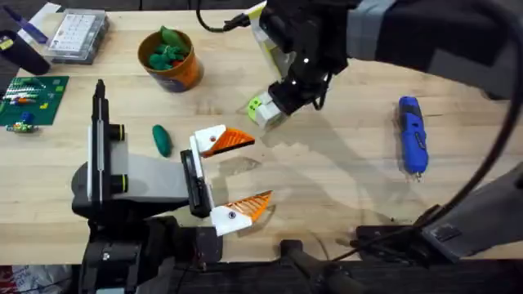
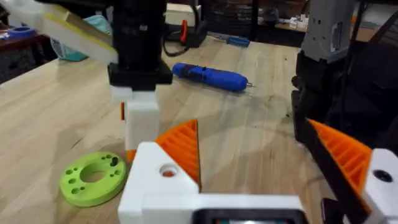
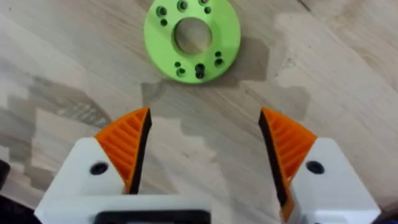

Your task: Pick up the gripper from the table and insert it into the empty holder that is missing its gripper. Then pick up a screw, insert it into the mounting hole, and use the screwdriver to tighten it. Finally, clean up the table by picking up the vegetable and placing it into the bucket.

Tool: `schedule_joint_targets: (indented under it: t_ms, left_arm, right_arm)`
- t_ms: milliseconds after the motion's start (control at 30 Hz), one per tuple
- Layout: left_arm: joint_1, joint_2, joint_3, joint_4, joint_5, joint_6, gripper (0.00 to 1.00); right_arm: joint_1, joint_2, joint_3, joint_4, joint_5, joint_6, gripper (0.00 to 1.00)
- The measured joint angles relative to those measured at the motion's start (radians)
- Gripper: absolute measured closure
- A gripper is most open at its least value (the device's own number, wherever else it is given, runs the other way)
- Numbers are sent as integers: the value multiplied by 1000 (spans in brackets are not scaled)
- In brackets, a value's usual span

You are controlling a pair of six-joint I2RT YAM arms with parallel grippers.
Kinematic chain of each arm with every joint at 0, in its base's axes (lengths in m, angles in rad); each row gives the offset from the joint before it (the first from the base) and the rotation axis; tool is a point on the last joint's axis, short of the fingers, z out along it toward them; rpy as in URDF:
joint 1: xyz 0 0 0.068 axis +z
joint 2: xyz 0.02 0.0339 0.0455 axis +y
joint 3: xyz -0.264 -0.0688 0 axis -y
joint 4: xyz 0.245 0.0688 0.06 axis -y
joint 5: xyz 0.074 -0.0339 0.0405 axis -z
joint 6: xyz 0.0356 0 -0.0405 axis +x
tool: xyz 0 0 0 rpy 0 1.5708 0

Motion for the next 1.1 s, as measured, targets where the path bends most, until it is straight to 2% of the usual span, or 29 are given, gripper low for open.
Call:
schedule_joint_targets:
  t_ms: [167, 567, 1000, 1100]
  left_arm:
    - [0, 0, 0, 0, 0, 0, 10]
    - [0, 0, 0, 0, 0, 0, 10]
    - [0, 0, 0, 0, 0, 0, 10]
    - [0, 0, 0, 0, 0, 0, 10]
  right_arm:
    - [0, -21, -28, -4, 0, 0, 7]
    - [0, -211, -285, 186, 0, 16, 6]
    - [0, -185, -333, 401, -33, 36, 7]
    - [0, -185, -334, 412, -40, 40, 46]
